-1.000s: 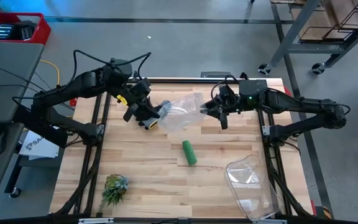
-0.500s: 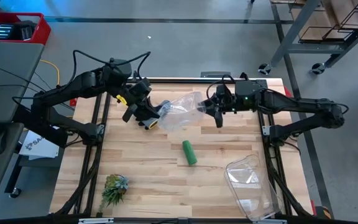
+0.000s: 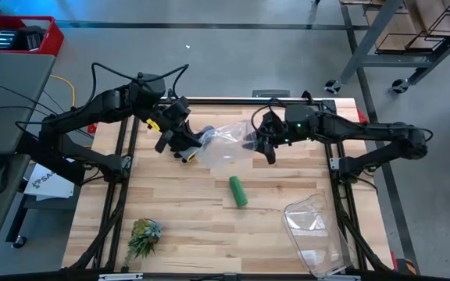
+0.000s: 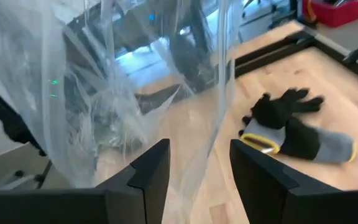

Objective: Roll bandage
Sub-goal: Put the green bandage in the transparent zip bag

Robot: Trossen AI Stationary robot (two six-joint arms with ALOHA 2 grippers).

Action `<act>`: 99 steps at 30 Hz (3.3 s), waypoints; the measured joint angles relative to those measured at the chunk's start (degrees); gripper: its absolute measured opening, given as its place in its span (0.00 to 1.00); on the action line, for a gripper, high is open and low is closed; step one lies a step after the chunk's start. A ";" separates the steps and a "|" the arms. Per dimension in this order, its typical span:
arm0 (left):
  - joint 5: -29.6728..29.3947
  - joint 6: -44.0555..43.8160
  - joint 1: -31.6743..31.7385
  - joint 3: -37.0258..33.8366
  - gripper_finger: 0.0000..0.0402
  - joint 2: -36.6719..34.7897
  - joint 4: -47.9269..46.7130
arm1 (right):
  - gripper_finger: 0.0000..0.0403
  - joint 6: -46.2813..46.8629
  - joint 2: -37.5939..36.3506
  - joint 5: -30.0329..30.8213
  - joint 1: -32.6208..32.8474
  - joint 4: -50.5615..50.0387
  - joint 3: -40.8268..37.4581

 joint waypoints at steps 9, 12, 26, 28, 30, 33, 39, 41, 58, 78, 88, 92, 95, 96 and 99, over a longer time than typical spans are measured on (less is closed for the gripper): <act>-1.21 0.05 0.00 0.00 0.00 0.00 0.63 | 0.40 2.38 1.76 -0.03 0.01 -0.31 0.00; -1.33 0.06 0.00 0.00 0.00 -0.05 2.41 | 0.40 2.31 1.50 1.11 0.01 -1.19 0.00; -3.14 1.16 0.00 0.04 0.00 -0.15 17.41 | 0.40 5.21 -0.20 3.21 0.00 7.29 0.00; -4.09 1.28 0.00 0.04 0.00 -0.15 19.75 | 0.40 5.34 -0.32 3.17 0.00 9.12 0.00; -5.26 2.26 0.00 0.04 0.00 -0.15 20.79 | 0.40 5.38 -0.46 2.70 0.00 10.90 0.00; -7.24 4.85 0.00 0.04 0.00 -0.15 21.14 | 0.40 6.37 -0.89 2.29 0.00 14.47 0.00; -12.02 8.04 0.05 0.04 0.00 -0.37 20.97 | 0.40 8.39 -1.56 1.98 0.02 18.45 0.00; -12.14 8.54 0.04 0.04 0.00 -0.83 20.94 | 0.40 8.39 -2.75 2.73 0.02 18.65 0.00; -21.06 12.20 -0.02 0.09 0.00 -1.38 29.97 | 0.40 5.88 -5.00 9.65 0.02 16.83 0.00; -31.55 7.57 0.20 0.07 0.12 -0.43 11.77 | 0.00 6.27 -8.50 9.94 0.02 2.37 0.00; -45.16 15.47 -1.80 0.07 0.44 -1.14 -19.20 | 0.00 5.73 -15.10 17.80 -1.55 -26.61 0.02; -46.45 19.50 -2.16 -0.31 0.53 1.33 -16.27 | 0.00 8.85 -12.66 23.90 -1.54 -34.64 0.02; -45.03 24.22 -3.65 -0.39 0.57 6.28 -9.66 | 0.00 11.78 -8.28 25.65 -1.52 -35.61 0.02; -44.87 25.80 -4.50 -0.42 0.58 8.14 -7.10 | 0.00 12.53 -6.50 25.78 -1.51 -35.60 0.02; -44.81 29.29 -7.53 -0.44 0.59 13.30 -0.69 | 0.00 13.05 -1.45 24.91 -1.51 -36.70 0.02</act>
